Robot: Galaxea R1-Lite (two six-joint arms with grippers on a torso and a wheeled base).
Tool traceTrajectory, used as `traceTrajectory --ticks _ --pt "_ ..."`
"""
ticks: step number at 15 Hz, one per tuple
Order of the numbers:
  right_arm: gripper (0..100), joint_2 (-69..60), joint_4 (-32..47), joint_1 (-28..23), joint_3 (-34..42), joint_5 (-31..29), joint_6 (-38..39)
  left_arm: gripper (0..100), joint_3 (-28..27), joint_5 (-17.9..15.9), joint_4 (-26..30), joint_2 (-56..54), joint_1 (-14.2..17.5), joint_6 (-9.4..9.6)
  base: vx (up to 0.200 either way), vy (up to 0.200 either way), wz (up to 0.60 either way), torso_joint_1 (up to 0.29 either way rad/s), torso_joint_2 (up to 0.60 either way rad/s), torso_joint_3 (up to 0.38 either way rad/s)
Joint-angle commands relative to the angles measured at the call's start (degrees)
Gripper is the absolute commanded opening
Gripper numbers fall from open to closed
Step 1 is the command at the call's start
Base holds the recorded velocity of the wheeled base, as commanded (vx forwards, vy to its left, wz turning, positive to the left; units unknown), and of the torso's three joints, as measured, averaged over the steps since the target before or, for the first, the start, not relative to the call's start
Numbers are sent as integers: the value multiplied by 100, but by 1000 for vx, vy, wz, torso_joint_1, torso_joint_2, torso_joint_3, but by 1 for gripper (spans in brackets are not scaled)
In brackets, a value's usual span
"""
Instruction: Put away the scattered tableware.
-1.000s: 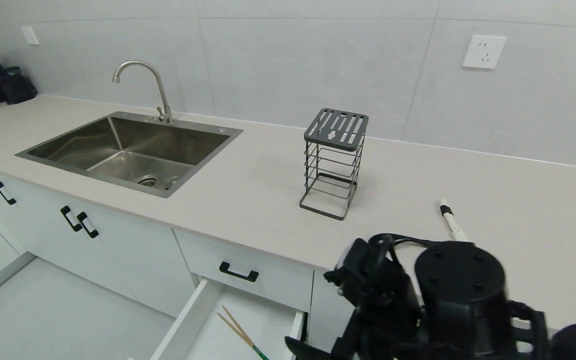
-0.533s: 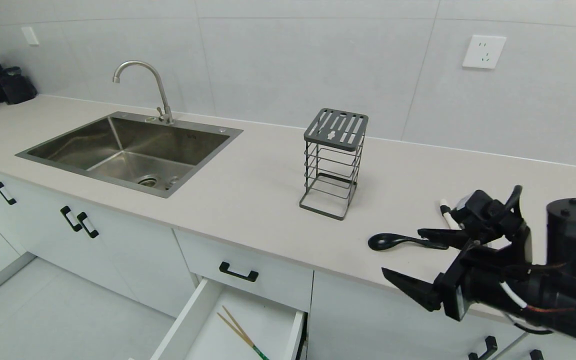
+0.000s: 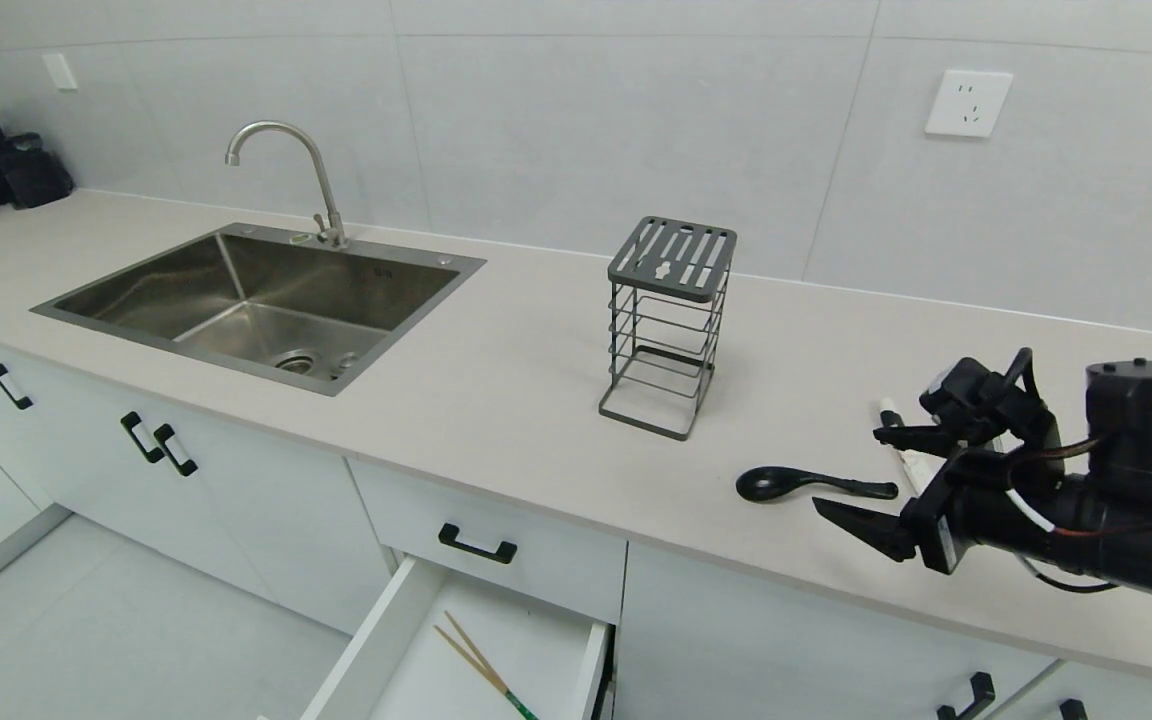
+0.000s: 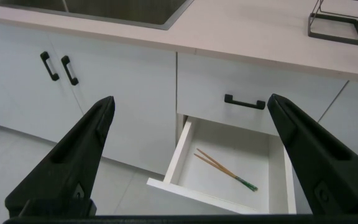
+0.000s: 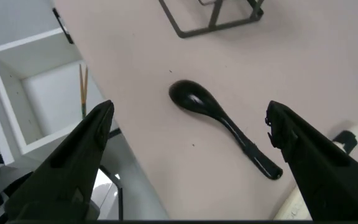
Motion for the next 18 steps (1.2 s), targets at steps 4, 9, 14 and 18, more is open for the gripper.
traceTrajectory --ticks 4,9,14,18 --pt "100 789 -23 -124 -226 25 -2 100 0 1 0 7 1 -4 0 0 0 0 0 0" --pt "100 1528 -32 -248 -639 87 -28 100 0 -8 0 7 1 -4 0 0 0 0 0 0" --pt "100 2187 -41 -397 -1000 271 -318 100 0 1 0 7 1 -4 0 0 0 0 0 0" --pt "100 2609 -41 -406 -1316 350 -397 100 0 1 0 7 1 -4 0 0 0 0 0 0"
